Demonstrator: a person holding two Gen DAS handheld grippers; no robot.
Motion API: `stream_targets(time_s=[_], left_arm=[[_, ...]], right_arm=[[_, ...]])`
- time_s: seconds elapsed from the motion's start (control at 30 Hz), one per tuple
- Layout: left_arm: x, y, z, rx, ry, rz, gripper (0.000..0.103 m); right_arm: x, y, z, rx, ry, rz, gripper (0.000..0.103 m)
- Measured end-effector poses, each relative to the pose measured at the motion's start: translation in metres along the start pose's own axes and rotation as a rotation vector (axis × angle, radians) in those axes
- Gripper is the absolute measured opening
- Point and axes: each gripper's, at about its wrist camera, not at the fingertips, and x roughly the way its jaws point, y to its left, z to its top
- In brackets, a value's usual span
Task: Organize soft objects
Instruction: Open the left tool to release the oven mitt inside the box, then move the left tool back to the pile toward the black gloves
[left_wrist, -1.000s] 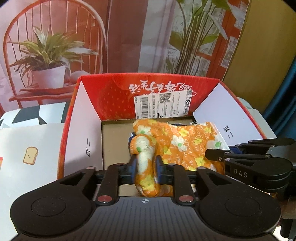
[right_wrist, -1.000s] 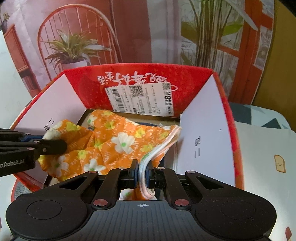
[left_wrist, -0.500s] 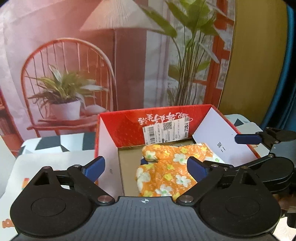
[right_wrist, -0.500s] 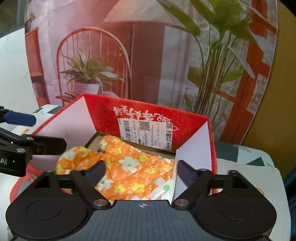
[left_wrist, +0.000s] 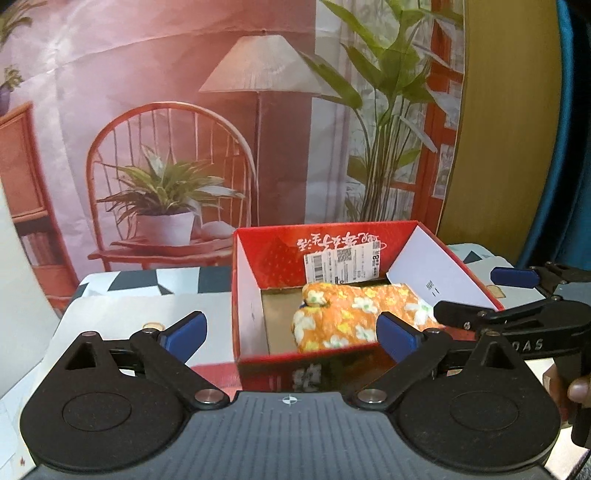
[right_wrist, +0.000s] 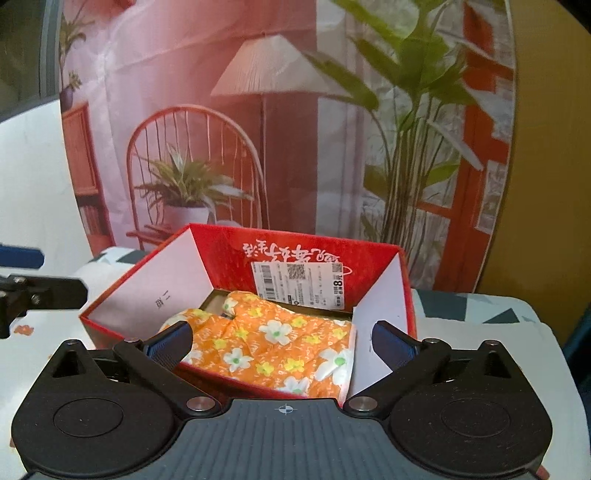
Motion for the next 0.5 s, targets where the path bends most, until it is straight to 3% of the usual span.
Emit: stream_targets(time_s=[0.23,0.5], left_arm=[[-0.037,-0.006,-0.033,0.024,-0.034,0.019,0.099],[-0.062,-0.007,-0.073,-0.016,-0.030,0.010,0.099]], right_arm=[[-0.034,0.009,-0.025,0.008,-0.030,0.059,0.103],[-0.064,0.018,-0.066,0.048,-0.018,0.104,0.103]])
